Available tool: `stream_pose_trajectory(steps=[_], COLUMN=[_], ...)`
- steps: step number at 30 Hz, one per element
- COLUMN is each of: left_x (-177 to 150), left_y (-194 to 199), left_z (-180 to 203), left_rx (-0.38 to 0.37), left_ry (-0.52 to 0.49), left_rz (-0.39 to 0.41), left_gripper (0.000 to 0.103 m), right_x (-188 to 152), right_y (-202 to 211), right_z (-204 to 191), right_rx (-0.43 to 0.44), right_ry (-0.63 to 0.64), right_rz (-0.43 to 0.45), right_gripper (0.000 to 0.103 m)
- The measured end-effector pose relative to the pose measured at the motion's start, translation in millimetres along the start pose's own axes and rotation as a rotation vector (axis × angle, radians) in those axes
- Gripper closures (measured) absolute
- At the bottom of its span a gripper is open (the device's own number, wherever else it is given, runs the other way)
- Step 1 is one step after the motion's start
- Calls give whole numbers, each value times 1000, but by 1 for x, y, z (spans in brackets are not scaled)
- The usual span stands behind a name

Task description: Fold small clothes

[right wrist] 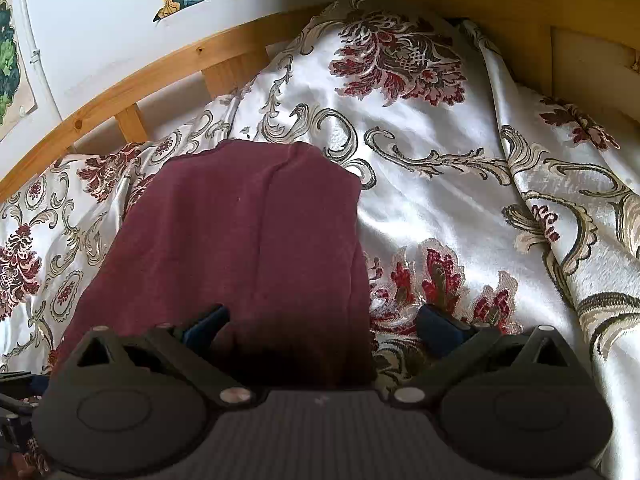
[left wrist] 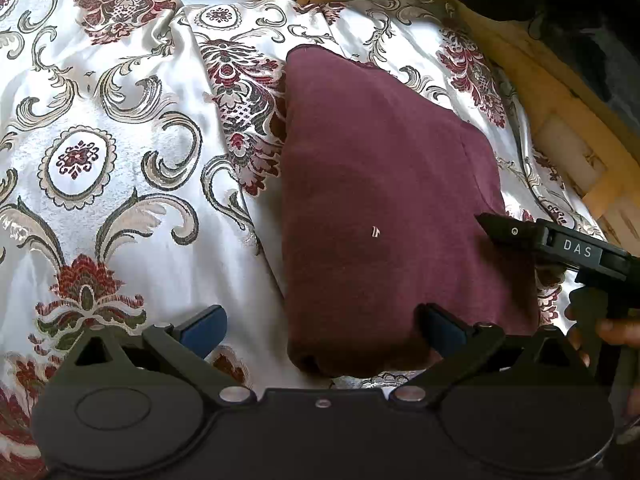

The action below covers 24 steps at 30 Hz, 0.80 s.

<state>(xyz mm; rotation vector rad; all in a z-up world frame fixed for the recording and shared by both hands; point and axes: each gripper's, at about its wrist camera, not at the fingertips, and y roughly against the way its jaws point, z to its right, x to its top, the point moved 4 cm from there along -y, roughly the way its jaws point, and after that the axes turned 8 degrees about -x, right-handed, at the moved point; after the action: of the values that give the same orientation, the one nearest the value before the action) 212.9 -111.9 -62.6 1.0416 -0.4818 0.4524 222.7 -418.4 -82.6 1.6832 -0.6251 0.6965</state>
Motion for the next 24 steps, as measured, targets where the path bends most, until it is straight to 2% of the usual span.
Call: stream_pose_trajectory(steps=[24], left_x=[0], left_y=[0], left_z=[0], left_rx=[1], left_ry=[0], left_rz=[-1], left_gripper=[1], right_x=[-3], right_y=[-2], right_z=[-1], right_rx=[-12], right_ry=[14], right_rz=[1], right_gripper=[1])
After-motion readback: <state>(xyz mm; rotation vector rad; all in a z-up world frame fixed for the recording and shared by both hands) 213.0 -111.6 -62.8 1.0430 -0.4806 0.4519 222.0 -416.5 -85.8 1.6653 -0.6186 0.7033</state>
